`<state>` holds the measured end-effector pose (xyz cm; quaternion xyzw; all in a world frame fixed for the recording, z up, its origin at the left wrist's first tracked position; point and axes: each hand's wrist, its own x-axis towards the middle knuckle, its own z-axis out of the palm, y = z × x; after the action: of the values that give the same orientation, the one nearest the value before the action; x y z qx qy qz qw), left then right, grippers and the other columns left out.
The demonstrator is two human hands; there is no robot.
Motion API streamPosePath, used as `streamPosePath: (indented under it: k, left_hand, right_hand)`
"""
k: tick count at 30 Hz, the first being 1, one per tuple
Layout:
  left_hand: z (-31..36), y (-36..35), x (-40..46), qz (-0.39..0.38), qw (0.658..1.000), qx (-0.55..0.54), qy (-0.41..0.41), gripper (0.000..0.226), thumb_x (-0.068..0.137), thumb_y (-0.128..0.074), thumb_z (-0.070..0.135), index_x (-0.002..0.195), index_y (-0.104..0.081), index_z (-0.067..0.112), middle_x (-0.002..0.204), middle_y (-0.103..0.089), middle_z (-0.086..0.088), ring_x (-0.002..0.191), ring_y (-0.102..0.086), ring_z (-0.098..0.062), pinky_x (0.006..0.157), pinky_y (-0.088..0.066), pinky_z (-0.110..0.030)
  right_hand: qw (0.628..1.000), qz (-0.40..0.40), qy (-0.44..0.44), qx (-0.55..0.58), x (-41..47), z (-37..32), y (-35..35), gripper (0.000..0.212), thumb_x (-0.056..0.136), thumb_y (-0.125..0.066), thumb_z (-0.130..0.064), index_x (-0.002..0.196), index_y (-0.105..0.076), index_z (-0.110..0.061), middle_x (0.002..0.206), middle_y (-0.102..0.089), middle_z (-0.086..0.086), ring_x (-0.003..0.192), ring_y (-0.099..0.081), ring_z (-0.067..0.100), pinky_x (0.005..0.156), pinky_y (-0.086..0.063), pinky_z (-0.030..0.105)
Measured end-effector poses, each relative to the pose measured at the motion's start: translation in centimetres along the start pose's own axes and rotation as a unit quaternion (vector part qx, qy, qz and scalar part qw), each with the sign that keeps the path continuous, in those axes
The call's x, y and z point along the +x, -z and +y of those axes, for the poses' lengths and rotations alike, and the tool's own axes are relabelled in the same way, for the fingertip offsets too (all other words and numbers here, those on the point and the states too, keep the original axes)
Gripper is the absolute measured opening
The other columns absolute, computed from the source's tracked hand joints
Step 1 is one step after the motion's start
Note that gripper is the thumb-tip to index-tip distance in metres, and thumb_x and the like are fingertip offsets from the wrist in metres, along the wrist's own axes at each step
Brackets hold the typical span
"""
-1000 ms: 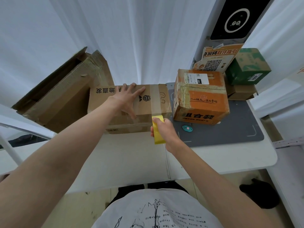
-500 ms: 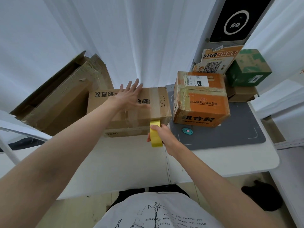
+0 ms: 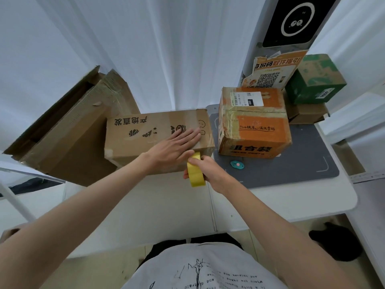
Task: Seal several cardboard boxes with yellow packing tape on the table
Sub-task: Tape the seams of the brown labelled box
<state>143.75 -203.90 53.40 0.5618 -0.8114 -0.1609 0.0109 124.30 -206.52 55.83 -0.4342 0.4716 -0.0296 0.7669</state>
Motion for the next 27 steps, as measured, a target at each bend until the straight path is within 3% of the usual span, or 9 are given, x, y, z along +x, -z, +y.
streamPosePath:
  k: [3, 6, 9, 14, 17, 19, 22, 25, 27]
  left_hand:
    - [-0.9, 1.9, -0.9, -0.013, 1.000, -0.008, -0.015, 0.071, 0.106, -0.034, 0.056, 0.162, -0.004, 0.026, 0.169, 0.006, 0.007, 0.155, 0.011, -0.013, 0.128, -0.004, -0.045]
    - [-3.0, 4.1, 0.0, -0.045, 0.992, 0.040, 0.113, 0.124, 0.074, -0.067, 0.077, 0.161, 0.008, 0.032, 0.168, 0.019, -0.001, 0.153, 0.020, -0.029, 0.124, 0.006, -0.055]
    - [-4.2, 5.1, 1.4, -0.109, 0.972, 0.084, 0.188, 0.147, 0.052, -0.072, 0.087, 0.159, 0.015, 0.036, 0.168, 0.016, -0.010, 0.153, 0.007, -0.042, 0.122, -0.004, -0.064]
    - [-3.9, 5.0, 2.0, -0.112, 0.967, 0.131, 0.186, 0.144, 0.050, -0.072, 0.086, 0.158, 0.009, 0.037, 0.159, -0.009, -0.014, 0.141, -0.025, -0.039, 0.117, -0.026, -0.059]
    - [-3.6, 5.4, 1.9, -0.102, 0.967, 0.127, 0.196, 0.140, 0.052, -0.072, 0.085, 0.159, 0.005, 0.036, 0.154, -0.017, -0.015, 0.134, -0.033, -0.039, 0.113, -0.034, -0.056]
    - [-3.5, 5.9, 1.7, -0.094, 0.967, 0.100, 0.213, 0.138, 0.052, -0.072, 0.085, 0.159, 0.001, 0.036, 0.150, -0.023, -0.014, 0.129, -0.039, -0.039, 0.107, -0.040, -0.055]
    - [-3.4, 6.6, 0.9, -0.090, 0.963, 0.032, 0.250, 0.133, 0.053, -0.072, 0.084, 0.158, -0.005, 0.037, 0.145, -0.031, -0.011, 0.124, -0.044, -0.037, 0.096, -0.049, -0.051]
    - [-3.5, 7.0, -0.2, -0.094, 0.946, -0.058, 0.306, 0.131, 0.050, -0.071, 0.087, 0.157, -0.010, 0.041, 0.148, -0.033, -0.009, 0.128, -0.045, -0.036, 0.099, -0.050, -0.054]
    - [-3.7, 6.9, -1.2, -0.102, 0.928, -0.115, 0.340, 0.132, 0.049, -0.072, 0.087, 0.157, -0.010, 0.041, 0.149, -0.035, -0.009, 0.130, -0.045, -0.036, 0.103, -0.047, -0.053]
  right_hand:
    - [1.000, -0.013, 0.001, 0.001, 0.0, 0.5, 0.4, 0.029, 0.104, -0.055, -0.027, 0.128, -0.051, -0.011, 0.103, -0.076, 0.014, 0.089, -0.075, 0.024, 0.082, -0.056, 0.034]
    - [1.000, -0.016, 0.006, -0.007, 0.1, 0.8, 0.6, 0.031, 0.104, -0.054, -0.027, 0.131, -0.048, -0.011, 0.106, -0.075, 0.017, 0.090, -0.074, 0.024, 0.085, -0.056, 0.037]
    - [1.000, -0.011, 0.013, -0.014, 0.2, 1.0, 0.6, 0.030, 0.104, -0.055, -0.027, 0.130, -0.048, -0.013, 0.107, -0.075, 0.017, 0.091, -0.074, 0.024, 0.086, -0.056, 0.036]
    - [1.000, -0.005, 0.015, -0.009, 0.2, 1.4, 0.9, 0.030, 0.101, -0.059, -0.027, 0.126, -0.052, -0.013, 0.102, -0.077, 0.016, 0.097, -0.074, 0.030, 0.091, -0.055, 0.041]
    - [0.991, 0.087, 0.087, -0.058, -0.4, 1.9, 0.3, 0.021, 0.098, -0.062, -0.025, 0.113, -0.059, -0.011, 0.087, -0.078, 0.012, 0.081, -0.076, 0.025, 0.077, -0.058, 0.039]
    - [0.969, 0.165, 0.162, -0.089, -0.6, 2.5, -0.2, 0.015, 0.095, -0.064, -0.025, 0.103, -0.062, -0.012, 0.079, -0.076, 0.009, 0.069, -0.074, 0.019, 0.064, -0.057, 0.034]
    - [0.942, 0.210, 0.249, -0.088, -1.0, 2.5, -0.4, 0.016, 0.093, -0.069, -0.027, 0.094, -0.061, -0.014, 0.079, -0.070, 0.007, 0.065, -0.069, 0.016, 0.055, -0.051, 0.024]
    - [0.917, 0.227, 0.310, -0.109, -1.3, 1.8, -0.1, 0.023, 0.090, -0.075, -0.029, 0.095, -0.059, -0.014, 0.077, -0.061, -0.001, 0.062, -0.057, 0.002, 0.053, -0.045, 0.018]
    - [0.898, 0.246, 0.343, -0.124, -1.2, 1.4, 0.0, 0.030, 0.086, -0.078, -0.035, 0.097, -0.059, -0.016, 0.081, -0.059, -0.004, 0.066, -0.055, 0.002, 0.055, -0.046, 0.019]
